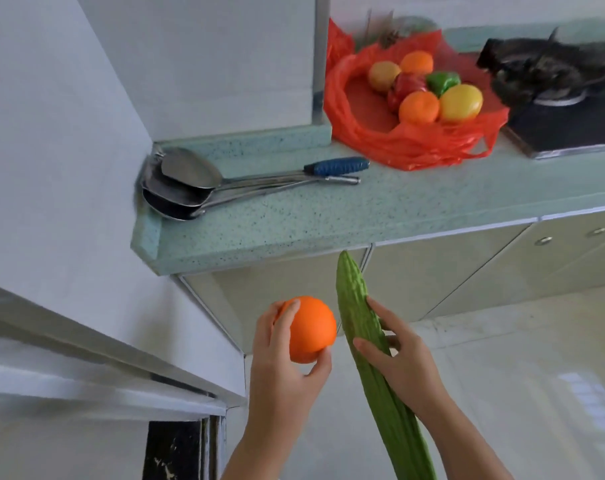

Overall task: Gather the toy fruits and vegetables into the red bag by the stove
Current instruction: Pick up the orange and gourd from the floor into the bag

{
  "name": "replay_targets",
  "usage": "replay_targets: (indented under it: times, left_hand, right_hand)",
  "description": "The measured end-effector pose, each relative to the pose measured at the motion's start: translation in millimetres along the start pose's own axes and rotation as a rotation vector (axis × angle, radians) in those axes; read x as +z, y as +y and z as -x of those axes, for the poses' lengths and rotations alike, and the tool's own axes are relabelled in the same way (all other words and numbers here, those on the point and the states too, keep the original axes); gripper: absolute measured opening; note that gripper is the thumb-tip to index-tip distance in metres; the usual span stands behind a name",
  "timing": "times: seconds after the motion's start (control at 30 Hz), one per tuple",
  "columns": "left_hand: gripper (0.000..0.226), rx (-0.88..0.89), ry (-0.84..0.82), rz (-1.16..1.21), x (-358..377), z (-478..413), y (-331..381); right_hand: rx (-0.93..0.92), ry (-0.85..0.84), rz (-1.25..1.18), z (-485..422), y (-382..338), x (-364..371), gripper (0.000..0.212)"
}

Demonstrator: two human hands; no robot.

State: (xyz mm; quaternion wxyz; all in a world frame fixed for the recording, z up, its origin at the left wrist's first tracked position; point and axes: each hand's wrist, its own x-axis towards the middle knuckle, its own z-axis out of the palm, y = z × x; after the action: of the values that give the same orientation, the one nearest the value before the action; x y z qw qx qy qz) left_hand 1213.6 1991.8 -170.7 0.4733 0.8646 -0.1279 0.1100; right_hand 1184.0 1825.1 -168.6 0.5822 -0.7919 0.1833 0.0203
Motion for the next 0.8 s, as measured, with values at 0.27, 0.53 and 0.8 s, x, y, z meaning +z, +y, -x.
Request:
replay_targets:
  times: [0.27,0.53,0.8]
  left_hand:
    - [0.059,-0.01,-0.001,0.191,-33,-31,73]
    - [0.061,0.031,-0.088,0.257,-65,-77,112]
    - [0.061,0.007,-0.183,0.355,-89,-102,122]
  right_hand:
    - [-0.066,0.168,-0.17,33,-80,-43,0.056]
    - [-0.113,0.291,-0.213,44,-132,-62,0.057]
    - [-0.124,0.394,-0.2,55,-175,-65,0.058]
